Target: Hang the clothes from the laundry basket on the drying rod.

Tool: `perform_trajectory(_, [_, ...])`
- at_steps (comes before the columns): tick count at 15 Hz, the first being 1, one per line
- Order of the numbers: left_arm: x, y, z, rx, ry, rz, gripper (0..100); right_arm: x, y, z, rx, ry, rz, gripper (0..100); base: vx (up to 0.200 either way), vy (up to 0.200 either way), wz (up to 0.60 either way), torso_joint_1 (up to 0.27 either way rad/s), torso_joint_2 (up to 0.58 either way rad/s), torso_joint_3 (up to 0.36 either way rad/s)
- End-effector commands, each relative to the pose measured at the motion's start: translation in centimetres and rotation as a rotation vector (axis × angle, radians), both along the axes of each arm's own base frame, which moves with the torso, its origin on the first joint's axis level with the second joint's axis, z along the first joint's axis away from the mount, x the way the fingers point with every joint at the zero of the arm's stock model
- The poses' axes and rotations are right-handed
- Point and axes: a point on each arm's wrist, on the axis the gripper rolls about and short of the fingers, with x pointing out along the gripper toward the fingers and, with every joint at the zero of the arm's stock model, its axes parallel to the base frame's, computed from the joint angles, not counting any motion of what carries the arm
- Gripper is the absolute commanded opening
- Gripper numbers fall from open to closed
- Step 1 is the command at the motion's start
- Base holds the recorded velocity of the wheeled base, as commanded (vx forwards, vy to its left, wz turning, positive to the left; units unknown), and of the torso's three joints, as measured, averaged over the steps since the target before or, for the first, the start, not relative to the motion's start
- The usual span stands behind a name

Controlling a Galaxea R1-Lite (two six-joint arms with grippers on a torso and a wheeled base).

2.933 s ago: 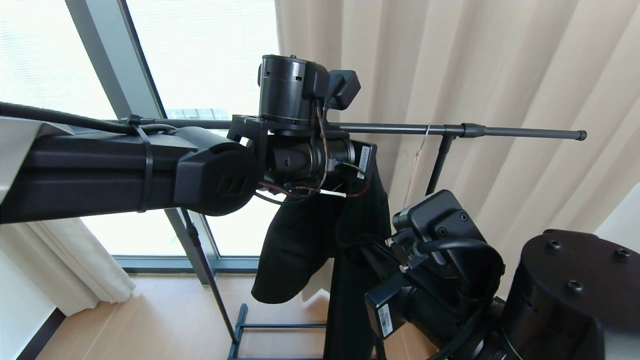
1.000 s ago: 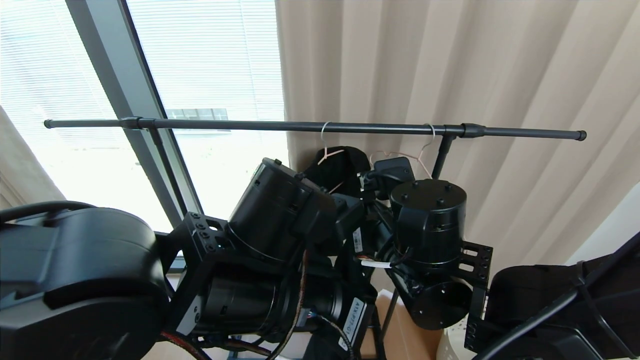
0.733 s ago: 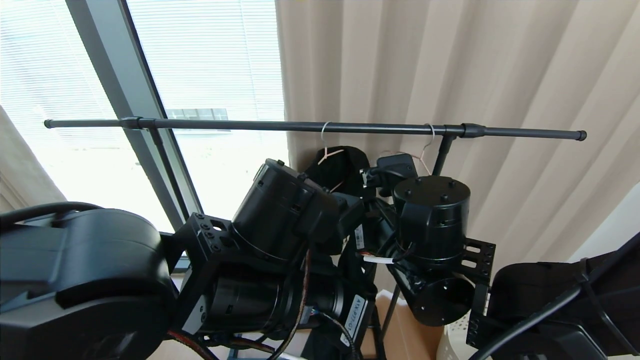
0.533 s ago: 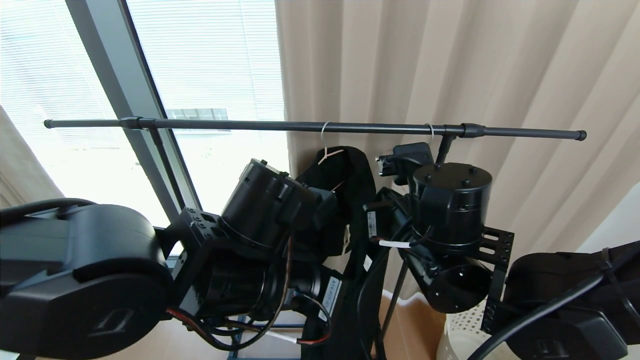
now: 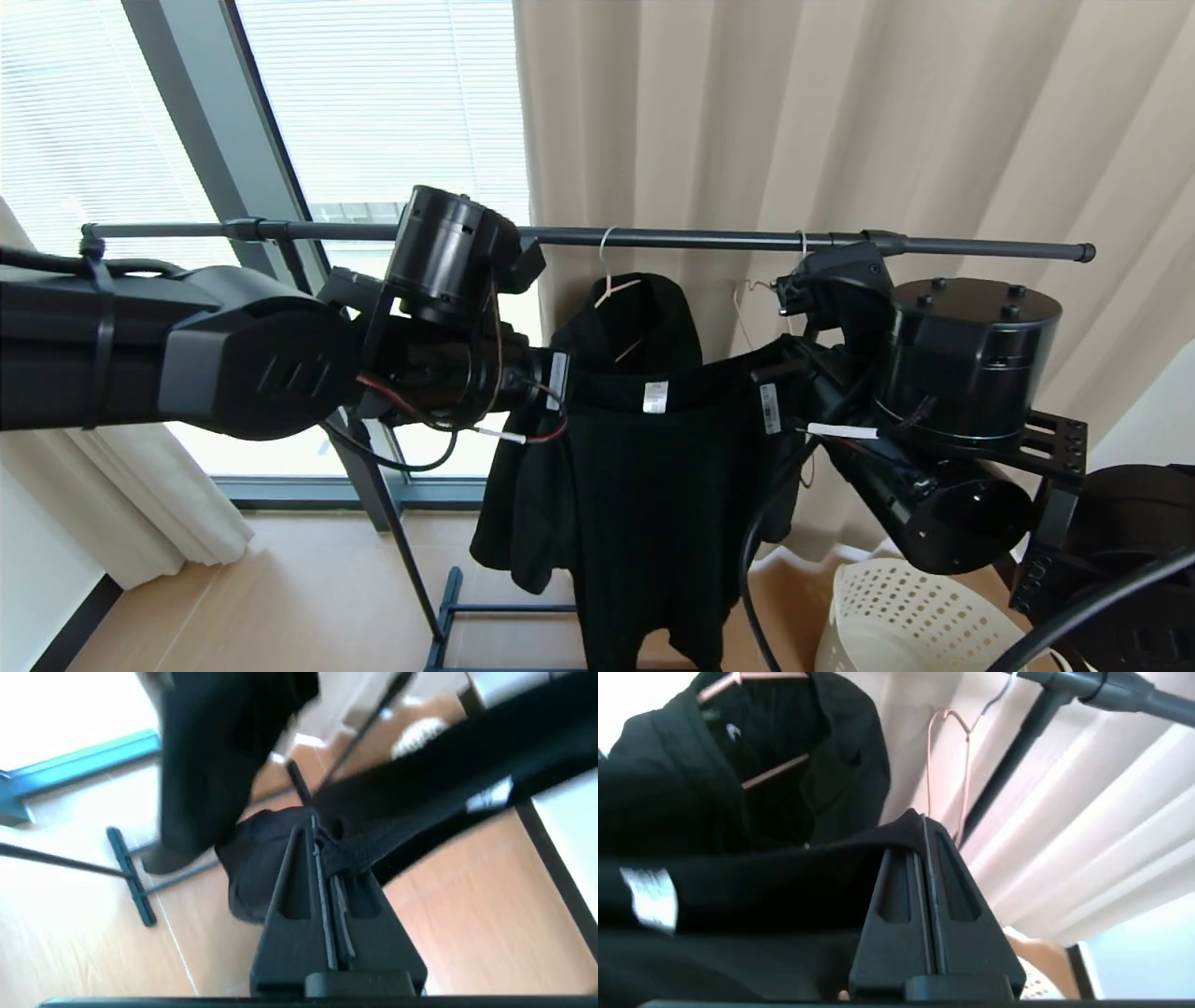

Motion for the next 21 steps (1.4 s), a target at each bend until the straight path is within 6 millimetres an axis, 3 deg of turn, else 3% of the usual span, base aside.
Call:
perform_trajectory(1, [1.4, -2.2, -0.1, -0.011, -0.028, -0.004, 0, -0.6, -0.6, -0.4, -0.031, 0.013, 0.001, 0, 0.000, 0.000, 0.00, 0.000, 0.00, 0.000])
perform_trajectory(2, [1.3, -2.9, 0.4, -0.041, -0.051, -0.017, 0, -0.6, -0.6, -0.9, -0.050, 0.028, 0.002, 0, 0.000, 0.000, 0.00, 0.000, 0.00, 0.000])
perform_trajectory(3, [0.8, -3.8, 0.7, -0.078, -0.071, -0.029, 0, -0.6, -0.6, -1.4, -0.061, 0.040, 0.003, 100, 0.000, 0.000, 0.00, 0.000, 0.00, 0.000])
perform_trajectory(6, [-0.3, -4.4, 0.6, -0.093, -0.068, -0.024, 0, -0.6, -0.7, -1.9, -0.088, 0.059, 0.007, 100, 0.000, 0.000, 0.00, 0.000, 0.00, 0.000])
perform_trajectory(10, [-1.0, -4.6, 2.0, -0.192, -0.154, 0.051, 0, -2.1, -3.4, -3.5, -0.245, 0.143, 0.186, 100, 0.000, 0.000, 0.00, 0.000, 0.00, 0.000])
perform_trajectory(14, [-1.2, -4.9, 2.7, -0.245, -0.181, 0.076, 0, -3.2, -4.4, -4.9, -0.323, 0.192, 0.342, 100, 0.000, 0.000, 0.00, 0.000, 0.00, 0.000])
perform_trajectory(21, [-2.1, -5.2, 3.0, -0.268, -0.176, 0.075, 0, -4.3, -4.5, -5.5, -0.234, 0.165, 0.684, 100, 0.000, 0.000, 0.00, 0.000, 0.00, 0.000])
